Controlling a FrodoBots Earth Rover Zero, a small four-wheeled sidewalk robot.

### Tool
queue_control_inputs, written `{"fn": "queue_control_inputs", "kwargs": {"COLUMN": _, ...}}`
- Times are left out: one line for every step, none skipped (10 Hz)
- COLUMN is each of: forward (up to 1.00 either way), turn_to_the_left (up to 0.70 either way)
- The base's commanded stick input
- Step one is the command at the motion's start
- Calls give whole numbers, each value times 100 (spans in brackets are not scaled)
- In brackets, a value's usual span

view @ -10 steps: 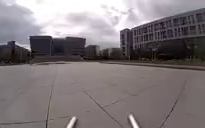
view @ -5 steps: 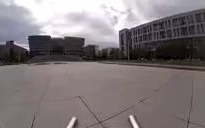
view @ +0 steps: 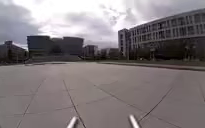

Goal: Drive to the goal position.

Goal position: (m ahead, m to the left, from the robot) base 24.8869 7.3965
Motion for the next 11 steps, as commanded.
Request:
{"fn": "queue_control_inputs", "kwargs": {"forward": 70, "turn_to_the_left": 1}}
{"fn": "queue_control_inputs", "kwargs": {"forward": 70, "turn_to_the_left": 1}}
{"fn": "queue_control_inputs", "kwargs": {"forward": 70, "turn_to_the_left": 1}}
{"fn": "queue_control_inputs", "kwargs": {"forward": 70, "turn_to_the_left": 1}}
{"fn": "queue_control_inputs", "kwargs": {"forward": 70, "turn_to_the_left": 1}}
{"fn": "queue_control_inputs", "kwargs": {"forward": 70, "turn_to_the_left": 1}}
{"fn": "queue_control_inputs", "kwargs": {"forward": 70, "turn_to_the_left": 1}}
{"fn": "queue_control_inputs", "kwargs": {"forward": 70, "turn_to_the_left": 1}}
{"fn": "queue_control_inputs", "kwargs": {"forward": 70, "turn_to_the_left": 1}}
{"fn": "queue_control_inputs", "kwargs": {"forward": 70, "turn_to_the_left": 1}}
{"fn": "queue_control_inputs", "kwargs": {"forward": 70, "turn_to_the_left": 1}}
